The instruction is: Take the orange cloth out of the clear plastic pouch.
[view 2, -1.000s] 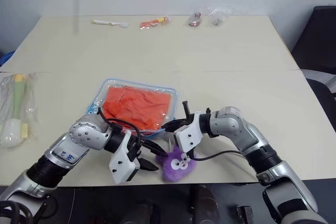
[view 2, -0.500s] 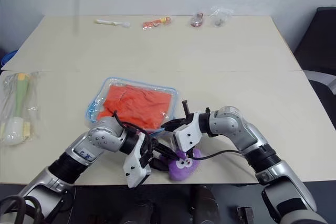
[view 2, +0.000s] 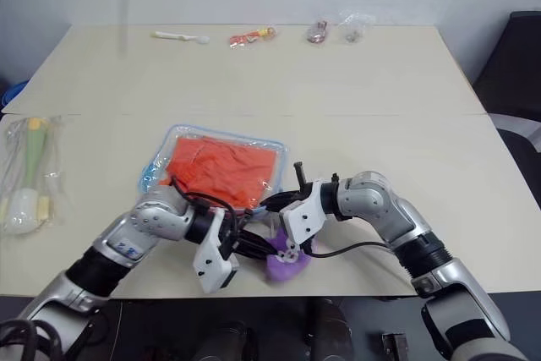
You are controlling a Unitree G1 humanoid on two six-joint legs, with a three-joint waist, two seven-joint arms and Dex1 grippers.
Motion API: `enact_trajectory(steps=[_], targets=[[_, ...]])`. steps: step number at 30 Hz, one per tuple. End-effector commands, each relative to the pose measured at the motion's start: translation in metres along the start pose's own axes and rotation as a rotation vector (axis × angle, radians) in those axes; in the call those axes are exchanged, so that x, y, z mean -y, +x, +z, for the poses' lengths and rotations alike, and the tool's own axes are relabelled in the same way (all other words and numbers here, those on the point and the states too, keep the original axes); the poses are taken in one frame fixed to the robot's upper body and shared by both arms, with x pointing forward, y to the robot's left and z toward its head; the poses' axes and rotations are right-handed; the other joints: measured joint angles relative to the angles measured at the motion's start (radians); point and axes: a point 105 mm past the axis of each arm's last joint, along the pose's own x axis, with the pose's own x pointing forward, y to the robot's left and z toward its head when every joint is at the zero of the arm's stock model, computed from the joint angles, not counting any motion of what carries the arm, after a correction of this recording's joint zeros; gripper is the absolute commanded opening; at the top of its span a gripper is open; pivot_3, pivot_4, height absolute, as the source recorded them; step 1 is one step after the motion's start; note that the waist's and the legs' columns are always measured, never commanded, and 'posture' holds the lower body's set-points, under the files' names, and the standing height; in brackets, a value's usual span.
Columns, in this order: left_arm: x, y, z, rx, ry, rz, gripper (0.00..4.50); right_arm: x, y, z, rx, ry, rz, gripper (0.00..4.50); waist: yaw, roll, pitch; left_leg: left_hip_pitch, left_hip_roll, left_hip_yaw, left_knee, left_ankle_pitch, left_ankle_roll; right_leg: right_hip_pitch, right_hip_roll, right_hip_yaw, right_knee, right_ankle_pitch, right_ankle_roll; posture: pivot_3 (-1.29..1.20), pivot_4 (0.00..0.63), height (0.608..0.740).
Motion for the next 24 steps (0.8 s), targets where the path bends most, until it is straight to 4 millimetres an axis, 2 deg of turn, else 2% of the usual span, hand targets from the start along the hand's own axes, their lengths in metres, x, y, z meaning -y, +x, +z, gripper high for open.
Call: enact_trajectory(steps=[1, 17, 24], targets=[[-0.004, -0.021, 0.006, -0.034, -0.031, 0.067, 0.05, 0.014, -0.012, -0.001, 0.002, -0.041, -0.042, 0.00, -0.001, 0.000, 0.000, 0.000, 0.000, 0.000, 0.000, 0.000, 0.000, 0.000, 0.000, 0.000, 0.000, 0.000, 0.000, 0.00, 0.150, 0.740], [0.024, -0.101, 0.015, -0.322, -0.509, 0.284, 0.05, 0.014, -0.035, -0.022, -0.037, -0.065, -0.053, 0.00, -0.003, 0.000, 0.000, 0.000, 0.002, -0.001, 0.000, 0.000, 0.000, 0.000, 0.000, 0.000, -0.001, 0.000, -0.001, 0.00, 0.150, 0.740], [0.053, -0.127, 0.010, -0.472, -0.595, 0.334, 0.05, 0.014, -0.039, -0.028, -0.042, -0.040, -0.079, 0.00, -0.002, 0.000, 0.000, 0.000, 0.002, -0.001, 0.000, 0.000, -0.001, 0.000, 0.000, 0.000, -0.001, 0.000, -0.001, 0.00, 0.150, 0.740]])
